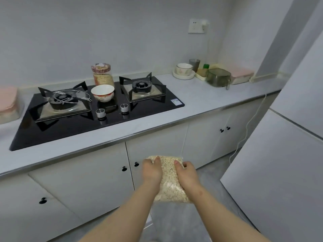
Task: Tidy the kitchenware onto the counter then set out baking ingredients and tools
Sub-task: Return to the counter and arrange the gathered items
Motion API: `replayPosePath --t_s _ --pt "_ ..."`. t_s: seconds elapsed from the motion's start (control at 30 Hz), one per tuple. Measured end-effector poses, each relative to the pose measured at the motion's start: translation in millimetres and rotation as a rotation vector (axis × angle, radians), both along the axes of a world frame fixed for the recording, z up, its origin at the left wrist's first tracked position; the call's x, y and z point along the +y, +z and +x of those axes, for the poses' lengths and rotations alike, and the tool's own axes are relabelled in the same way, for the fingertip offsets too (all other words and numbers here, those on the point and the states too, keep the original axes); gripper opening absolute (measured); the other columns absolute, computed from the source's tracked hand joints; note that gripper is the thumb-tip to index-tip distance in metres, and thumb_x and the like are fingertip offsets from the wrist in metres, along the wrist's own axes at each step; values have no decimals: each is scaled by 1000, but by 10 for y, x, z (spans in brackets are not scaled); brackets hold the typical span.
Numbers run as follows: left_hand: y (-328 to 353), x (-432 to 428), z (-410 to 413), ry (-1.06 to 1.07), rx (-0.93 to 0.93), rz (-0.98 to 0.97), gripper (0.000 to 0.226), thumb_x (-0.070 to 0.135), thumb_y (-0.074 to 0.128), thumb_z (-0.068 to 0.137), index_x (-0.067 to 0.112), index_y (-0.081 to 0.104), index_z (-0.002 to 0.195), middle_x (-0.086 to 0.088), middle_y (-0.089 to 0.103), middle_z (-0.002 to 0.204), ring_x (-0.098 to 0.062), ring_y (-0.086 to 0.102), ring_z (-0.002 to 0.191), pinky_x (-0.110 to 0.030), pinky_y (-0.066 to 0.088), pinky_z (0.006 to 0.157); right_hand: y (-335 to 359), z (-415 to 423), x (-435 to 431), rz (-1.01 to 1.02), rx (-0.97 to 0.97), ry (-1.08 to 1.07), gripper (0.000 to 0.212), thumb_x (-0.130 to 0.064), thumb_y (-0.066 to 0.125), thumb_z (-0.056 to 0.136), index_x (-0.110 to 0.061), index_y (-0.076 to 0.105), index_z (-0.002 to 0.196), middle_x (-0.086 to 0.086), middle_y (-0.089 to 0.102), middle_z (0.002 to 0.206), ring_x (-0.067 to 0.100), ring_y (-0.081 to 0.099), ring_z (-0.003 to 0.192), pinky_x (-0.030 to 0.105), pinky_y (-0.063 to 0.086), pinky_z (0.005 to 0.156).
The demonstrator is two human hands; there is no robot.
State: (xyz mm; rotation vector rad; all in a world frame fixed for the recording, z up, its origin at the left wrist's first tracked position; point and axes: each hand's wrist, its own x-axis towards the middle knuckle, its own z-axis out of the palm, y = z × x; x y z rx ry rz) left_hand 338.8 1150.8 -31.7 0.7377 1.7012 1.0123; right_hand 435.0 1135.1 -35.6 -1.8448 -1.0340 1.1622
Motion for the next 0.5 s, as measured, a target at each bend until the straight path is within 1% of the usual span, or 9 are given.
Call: replayPosePath --t_s 0.03,0.1,0.13,0.2,0.27,0.3,0.37,0.43,0.5 --pt "58 258 58 -24 3 16 38 25 40 99 1 39 129 2 44 80 -8 41 67 -25 39 62 49 59 236 15 3 -30 41 -35 47 96 -5 46 125 4 53 103 17 51 94 23 36 79" --pt "194 674 166 -94 1 49 39 29 41 99 4 40 128 -7 55 101 -16 51 84 -30 44 81 169 173 616 44 17 -79 40 -35 46 96 -6 47 124 3 53 104 17 51 95 25 37 80" --pt "247 881 237 -129 6 65 37 30 41 98 5 41 126 -9 55 109 -20 52 91 -31 43 86 228 244 792 57 30 -109 38 -35 45 96 -7 47 122 3 53 103 17 52 94 25 38 79" --pt "363 1230 398 -184 1 104 28 29 42 98 8 44 116 -6 53 105 -20 49 93 -29 41 83 341 401 1085 89 80 -171 32 -36 45 96 -11 47 116 2 53 99 17 53 91 28 40 77" --pt "490 1538 576 -216 -25 135 21 28 45 97 11 44 107 -5 51 101 -21 50 94 -32 43 87 471 585 1355 112 130 -223 29 -37 48 95 -12 47 111 4 55 100 18 54 90 29 44 78" --pt "549 1691 686 -228 -39 156 19 28 46 96 11 44 104 -5 52 100 -22 51 95 -35 44 90 530 700 1498 137 141 -245 29 -37 49 94 -13 47 110 4 56 101 18 55 89 29 46 77" --pt "668 1987 870 -243 -77 192 19 29 47 96 11 43 99 -4 51 92 -23 50 91 -38 44 90 681 895 1771 188 157 -255 31 -38 50 94 -14 47 114 4 56 101 16 55 84 28 46 70" --pt "769 2312 1109 -272 -102 221 20 30 47 96 11 42 98 -3 49 89 -21 49 88 -38 45 87 793 1144 2056 234 162 -266 34 -39 51 93 -13 48 116 4 56 100 15 55 79 25 45 63" --pt "878 2614 1364 -313 -131 241 21 31 47 96 13 42 105 -3 49 95 -20 50 91 -36 45 88 868 1413 2340 273 170 -268 31 -38 50 94 -14 48 112 1 54 90 14 52 75 24 44 59"
